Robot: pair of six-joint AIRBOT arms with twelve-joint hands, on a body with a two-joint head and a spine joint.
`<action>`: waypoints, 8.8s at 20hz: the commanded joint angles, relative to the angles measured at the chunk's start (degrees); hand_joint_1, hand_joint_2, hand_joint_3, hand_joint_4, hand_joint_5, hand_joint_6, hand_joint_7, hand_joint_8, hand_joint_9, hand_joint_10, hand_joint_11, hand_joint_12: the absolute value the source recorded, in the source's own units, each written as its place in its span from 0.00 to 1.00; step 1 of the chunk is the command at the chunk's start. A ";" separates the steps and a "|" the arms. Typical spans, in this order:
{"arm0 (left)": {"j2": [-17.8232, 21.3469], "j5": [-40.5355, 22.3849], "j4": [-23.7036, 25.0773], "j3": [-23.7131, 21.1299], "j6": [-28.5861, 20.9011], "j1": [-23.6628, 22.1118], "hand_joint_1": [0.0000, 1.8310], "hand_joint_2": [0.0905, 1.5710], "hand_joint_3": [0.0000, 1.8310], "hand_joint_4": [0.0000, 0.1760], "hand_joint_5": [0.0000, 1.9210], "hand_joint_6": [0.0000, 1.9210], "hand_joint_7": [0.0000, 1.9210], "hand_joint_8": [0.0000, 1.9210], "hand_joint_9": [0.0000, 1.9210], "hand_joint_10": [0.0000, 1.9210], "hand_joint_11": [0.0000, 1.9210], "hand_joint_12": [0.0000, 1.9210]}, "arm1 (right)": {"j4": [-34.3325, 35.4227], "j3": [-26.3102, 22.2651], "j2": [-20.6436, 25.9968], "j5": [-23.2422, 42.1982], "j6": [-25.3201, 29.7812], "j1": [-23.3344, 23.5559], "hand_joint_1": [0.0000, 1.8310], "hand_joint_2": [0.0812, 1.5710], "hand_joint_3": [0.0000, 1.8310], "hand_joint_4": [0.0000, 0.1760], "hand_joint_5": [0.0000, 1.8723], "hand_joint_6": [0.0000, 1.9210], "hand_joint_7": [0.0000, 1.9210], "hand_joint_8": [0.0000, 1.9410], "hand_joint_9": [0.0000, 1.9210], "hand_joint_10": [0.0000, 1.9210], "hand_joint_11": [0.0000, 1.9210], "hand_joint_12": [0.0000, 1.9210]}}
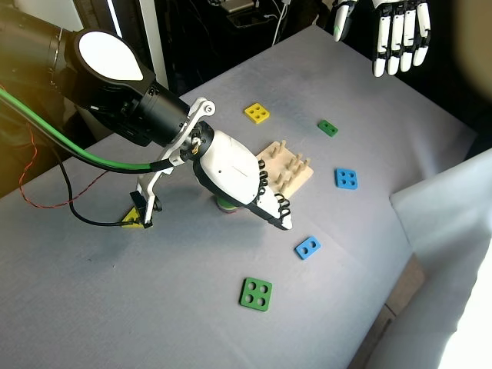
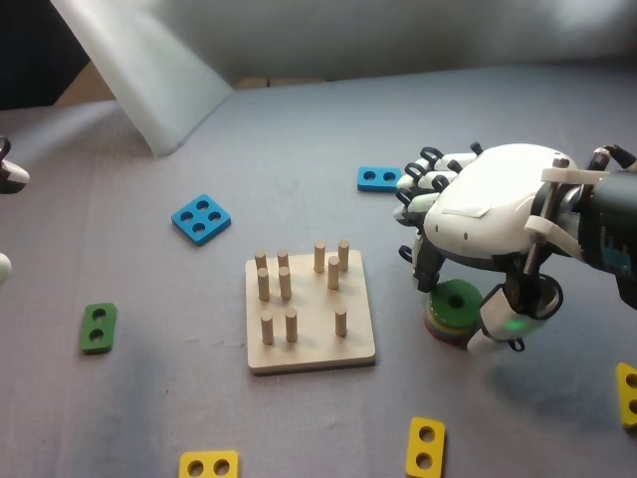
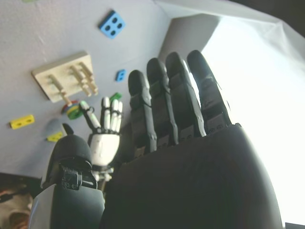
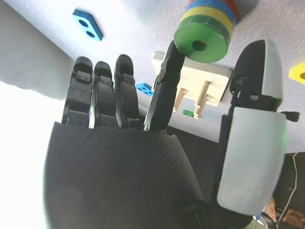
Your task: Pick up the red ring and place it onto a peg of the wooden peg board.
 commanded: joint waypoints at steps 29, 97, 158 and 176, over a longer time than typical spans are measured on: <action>0.12 -1.46 -0.30 0.38 0.02 -0.53 0.00 0.79 0.00 0.00 0.25 0.00 0.24 0.00 0.19 0.00 0.00 0.35 | -2.55 4.05 -2.98 -0.22 0.39 -1.84 0.46 0.53 0.00 0.88 0.44 0.00 0.18 0.01 0.00 0.00 0.00 0.00; 0.40 -1.86 -0.29 1.24 0.00 -0.60 0.00 0.79 0.00 0.00 0.27 0.00 0.26 0.00 0.20 0.00 0.00 0.34 | -2.56 1.54 -1.90 17.16 -5.61 11.45 0.60 0.60 0.00 1.00 0.71 0.21 0.16 0.00 0.02 0.00 0.00 0.00; 0.26 -1.96 -0.14 1.73 -0.30 -0.56 0.00 0.79 0.00 0.00 0.25 0.00 0.25 0.00 0.20 0.00 0.00 0.34 | -2.56 6.71 -8.74 23.74 -15.60 6.32 0.60 0.61 0.00 1.00 0.69 0.24 0.14 0.00 0.02 0.00 0.00 0.00; 0.41 -1.97 -0.12 1.62 -0.30 -0.55 0.00 0.79 0.00 0.00 0.26 0.00 0.26 0.00 0.21 0.00 0.00 0.37 | -2.56 6.69 -9.58 23.25 -17.37 4.82 0.59 0.62 0.00 1.00 0.66 0.28 0.15 0.00 0.02 0.00 0.00 0.00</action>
